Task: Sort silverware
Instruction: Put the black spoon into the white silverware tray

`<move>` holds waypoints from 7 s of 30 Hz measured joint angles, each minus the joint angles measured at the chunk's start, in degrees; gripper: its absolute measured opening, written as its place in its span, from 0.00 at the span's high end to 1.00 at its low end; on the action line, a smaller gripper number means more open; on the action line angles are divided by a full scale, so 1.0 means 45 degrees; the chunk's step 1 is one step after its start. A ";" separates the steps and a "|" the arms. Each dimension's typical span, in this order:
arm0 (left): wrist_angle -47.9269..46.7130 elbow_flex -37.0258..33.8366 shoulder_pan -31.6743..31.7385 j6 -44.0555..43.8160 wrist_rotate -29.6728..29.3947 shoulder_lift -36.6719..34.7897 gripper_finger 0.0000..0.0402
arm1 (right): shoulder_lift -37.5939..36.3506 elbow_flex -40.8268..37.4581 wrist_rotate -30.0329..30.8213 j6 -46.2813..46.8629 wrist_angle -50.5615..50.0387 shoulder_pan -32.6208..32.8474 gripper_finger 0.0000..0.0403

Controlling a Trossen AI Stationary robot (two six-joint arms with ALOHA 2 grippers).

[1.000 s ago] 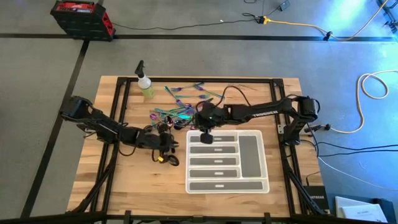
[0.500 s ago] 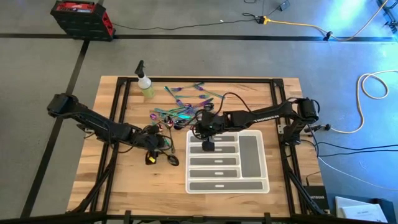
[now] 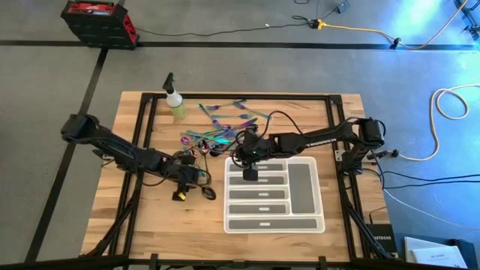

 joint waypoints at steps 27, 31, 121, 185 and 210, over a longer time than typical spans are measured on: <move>-0.2698 0.2620 0.0358 0.0446 -0.1112 0.0966 1.00 | -0.0133 -0.0010 0.1060 -0.0005 -0.0664 0.0015 0.91; -0.3752 0.3680 0.0673 0.0082 -0.0893 0.0961 1.00 | -0.0390 -0.0013 0.2965 0.0168 -0.1607 0.0064 0.91; 0.7511 0.7446 0.4141 -0.4990 0.3463 0.8956 1.00 | -0.6921 -0.4337 1.4194 0.3283 -0.2660 0.3497 0.95; -0.6643 0.3703 0.4683 -0.6048 -0.5078 0.1559 0.80 | -0.6912 -0.4328 1.3585 0.3381 -0.2398 0.3497 0.95; -0.7537 0.3487 0.7582 -0.3725 -0.0266 0.1559 0.62 | -0.6912 -0.4328 1.3148 0.3376 -0.2364 0.3497 0.95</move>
